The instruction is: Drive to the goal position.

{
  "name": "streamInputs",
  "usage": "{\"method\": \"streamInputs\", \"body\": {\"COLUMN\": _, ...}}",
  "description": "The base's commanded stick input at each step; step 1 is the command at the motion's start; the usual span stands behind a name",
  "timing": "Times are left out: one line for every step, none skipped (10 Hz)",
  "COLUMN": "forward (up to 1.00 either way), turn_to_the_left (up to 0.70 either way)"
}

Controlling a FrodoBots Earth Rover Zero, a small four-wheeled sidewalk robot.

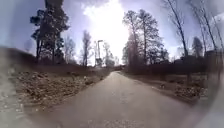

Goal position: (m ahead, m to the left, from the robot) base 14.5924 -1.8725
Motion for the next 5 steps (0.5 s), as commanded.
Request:
{"method": "streamInputs", "body": {"forward": 1.0, "turn_to_the_left": 0.12}}
{"method": "streamInputs", "body": {"forward": 1.0, "turn_to_the_left": 0.26}}
{"method": "streamInputs", "body": {"forward": 1.0, "turn_to_the_left": 0.22}}
{"method": "streamInputs", "body": {"forward": 1.0, "turn_to_the_left": 0.0}}
{"method": "streamInputs", "body": {"forward": 1.0, "turn_to_the_left": 0.0}}
